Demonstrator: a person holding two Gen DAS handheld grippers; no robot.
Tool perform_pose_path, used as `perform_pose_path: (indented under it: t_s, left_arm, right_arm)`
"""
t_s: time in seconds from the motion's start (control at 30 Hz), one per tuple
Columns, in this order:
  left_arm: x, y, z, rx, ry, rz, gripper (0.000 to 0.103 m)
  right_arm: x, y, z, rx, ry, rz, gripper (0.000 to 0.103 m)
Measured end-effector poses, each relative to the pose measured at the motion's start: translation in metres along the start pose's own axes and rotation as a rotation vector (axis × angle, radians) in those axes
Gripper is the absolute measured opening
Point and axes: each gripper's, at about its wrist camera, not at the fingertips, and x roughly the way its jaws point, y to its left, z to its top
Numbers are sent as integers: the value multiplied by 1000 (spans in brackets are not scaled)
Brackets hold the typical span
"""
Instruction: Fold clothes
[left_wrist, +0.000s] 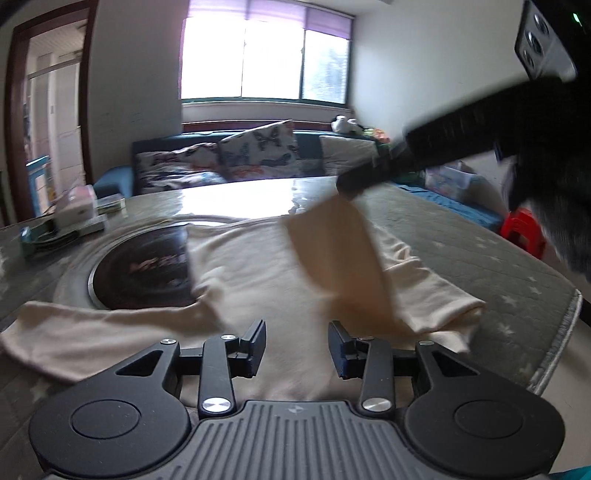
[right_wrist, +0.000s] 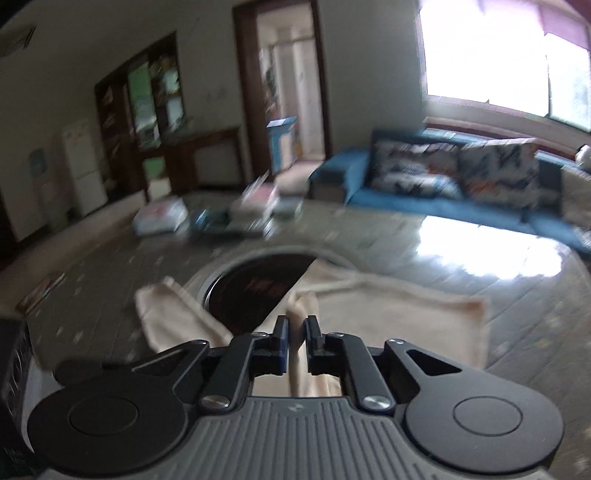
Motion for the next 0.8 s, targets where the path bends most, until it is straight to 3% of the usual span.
perform_pose_path:
  t_s: [0.17,0.37,0.53,0.67,0.8]
  left_arm:
    - [-10,14,-2,-23,-3,35,40]
    - [-7,22,3,-35,-10,61,40]
    - [8,28,3,-41,42,101,40]
    - [18,31,2,-26,80,135,40]
    - [20,30,5,-11,89,125,40]
  right_arm:
    - [1,3,-16,-48,56,14,15]
    - [-3,-45,-51,-20,153,-120,15]
    - [-7,-81,-70,-28,184,-206,15]
    - [-2,-96,-70,-54,184,-184,15]
    - [13,-95,-65,-172,187,-120,17]
